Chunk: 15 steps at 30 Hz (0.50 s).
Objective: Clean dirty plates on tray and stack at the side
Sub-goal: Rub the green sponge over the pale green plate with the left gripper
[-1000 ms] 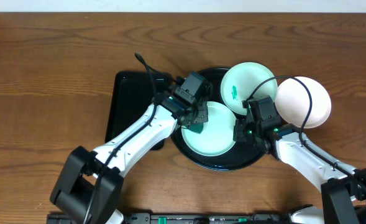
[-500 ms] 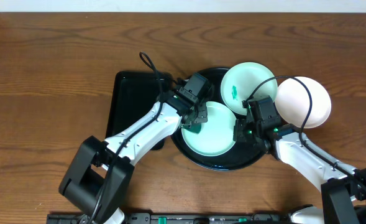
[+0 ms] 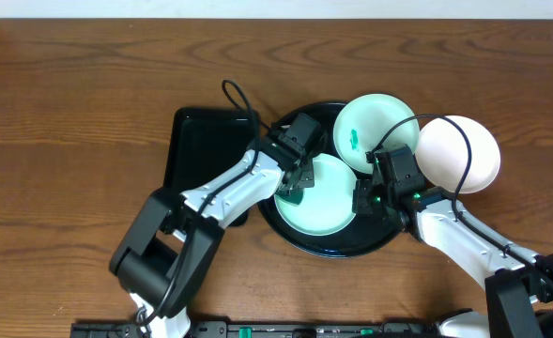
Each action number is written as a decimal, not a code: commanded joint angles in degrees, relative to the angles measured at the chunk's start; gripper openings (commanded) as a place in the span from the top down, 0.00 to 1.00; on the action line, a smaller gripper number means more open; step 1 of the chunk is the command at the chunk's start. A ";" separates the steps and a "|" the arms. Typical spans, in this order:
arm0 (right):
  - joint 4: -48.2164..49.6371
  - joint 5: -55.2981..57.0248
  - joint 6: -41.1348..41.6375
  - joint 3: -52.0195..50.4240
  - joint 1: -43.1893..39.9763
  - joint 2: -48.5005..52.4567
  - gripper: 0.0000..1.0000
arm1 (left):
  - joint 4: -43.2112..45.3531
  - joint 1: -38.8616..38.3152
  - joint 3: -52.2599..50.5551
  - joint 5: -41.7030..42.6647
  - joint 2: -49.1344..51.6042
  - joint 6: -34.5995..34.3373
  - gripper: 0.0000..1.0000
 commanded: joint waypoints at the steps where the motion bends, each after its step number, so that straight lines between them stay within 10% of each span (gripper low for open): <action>1: 0.17 -0.04 -0.57 -0.42 -0.50 0.59 0.99 | -0.17 0.22 -0.17 -0.44 5.11 -0.26 0.92; 15: 0.22 -0.42 -0.57 -0.42 -0.46 0.59 0.99 | -0.15 -0.15 -0.17 14.51 8.96 1.60 0.93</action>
